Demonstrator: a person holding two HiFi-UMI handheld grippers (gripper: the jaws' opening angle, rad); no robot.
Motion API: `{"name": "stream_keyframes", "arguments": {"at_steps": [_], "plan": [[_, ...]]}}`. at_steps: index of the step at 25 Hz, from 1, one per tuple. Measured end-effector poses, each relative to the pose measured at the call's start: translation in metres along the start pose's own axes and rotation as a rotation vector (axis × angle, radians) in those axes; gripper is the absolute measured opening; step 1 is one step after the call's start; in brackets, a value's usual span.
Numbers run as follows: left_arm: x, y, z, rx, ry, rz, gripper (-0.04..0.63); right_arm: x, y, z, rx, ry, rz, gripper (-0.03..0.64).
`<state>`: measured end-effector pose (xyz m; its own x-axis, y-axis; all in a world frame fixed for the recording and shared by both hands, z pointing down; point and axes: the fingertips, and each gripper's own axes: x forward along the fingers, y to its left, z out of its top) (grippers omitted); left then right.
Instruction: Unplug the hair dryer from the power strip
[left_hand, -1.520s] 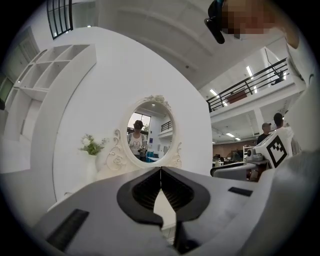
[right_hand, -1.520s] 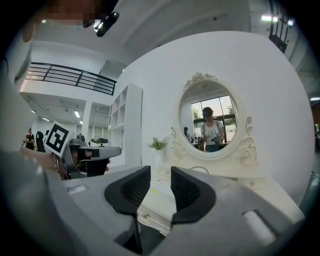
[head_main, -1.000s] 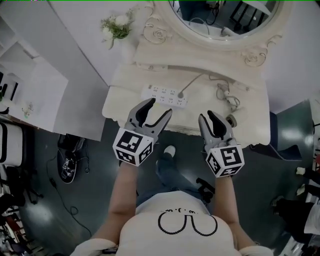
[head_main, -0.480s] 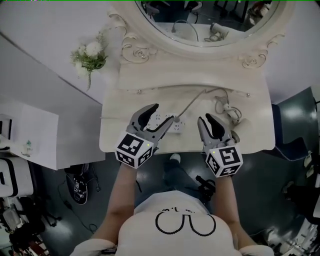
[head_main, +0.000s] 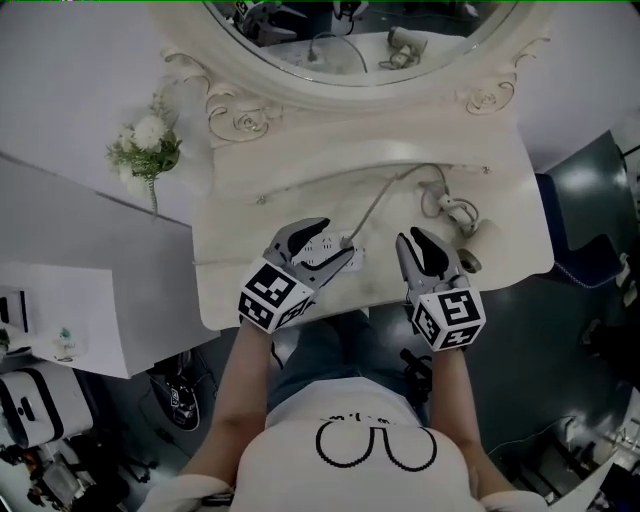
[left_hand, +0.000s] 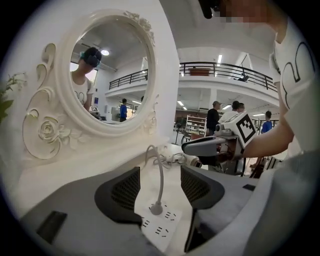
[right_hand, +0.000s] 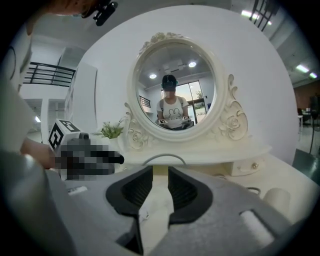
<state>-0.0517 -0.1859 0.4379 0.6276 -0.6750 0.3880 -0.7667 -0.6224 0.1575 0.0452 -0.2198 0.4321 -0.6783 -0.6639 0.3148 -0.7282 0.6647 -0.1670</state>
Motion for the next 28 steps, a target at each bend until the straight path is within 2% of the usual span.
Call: {"name": "stream_keyframes", "arguments": {"at_steps": [3,7,12,15,21,22,24,28], "plan": [[0.009,-0.004,-0.008,0.050,0.056,-0.070,0.250,-0.005,-0.001,-0.005,0.002,0.012,-0.045,0.097],[0.019,-0.010,-0.029,0.168,0.174,-0.174,0.243,-0.011,0.002,-0.008,0.020,0.018,-0.112,0.080],[0.031,-0.013,-0.054,0.198,0.268,-0.290,0.216,-0.012,0.013,-0.029,0.068,0.056,-0.157,0.078],[0.039,-0.007,-0.069,0.252,0.330,-0.308,0.194,-0.007,0.018,-0.046,0.095,0.086,-0.179,0.075],[0.047,-0.006,-0.081,0.311,0.377,-0.337,0.141,-0.006,0.033,-0.070,0.107,0.151,-0.198,0.067],[0.048,-0.005,-0.084,0.327,0.389,-0.333,0.127,-0.007,0.035,-0.071,0.100,0.159,-0.198,0.064],[0.050,-0.003,-0.086,0.351,0.399,-0.318,0.050,-0.007,0.041,-0.073,0.085,0.174,-0.191,0.057],[0.050,-0.003,-0.086,0.304,0.384,-0.339,0.046,0.004,0.052,-0.080,0.044,0.218,-0.149,0.054]]}}
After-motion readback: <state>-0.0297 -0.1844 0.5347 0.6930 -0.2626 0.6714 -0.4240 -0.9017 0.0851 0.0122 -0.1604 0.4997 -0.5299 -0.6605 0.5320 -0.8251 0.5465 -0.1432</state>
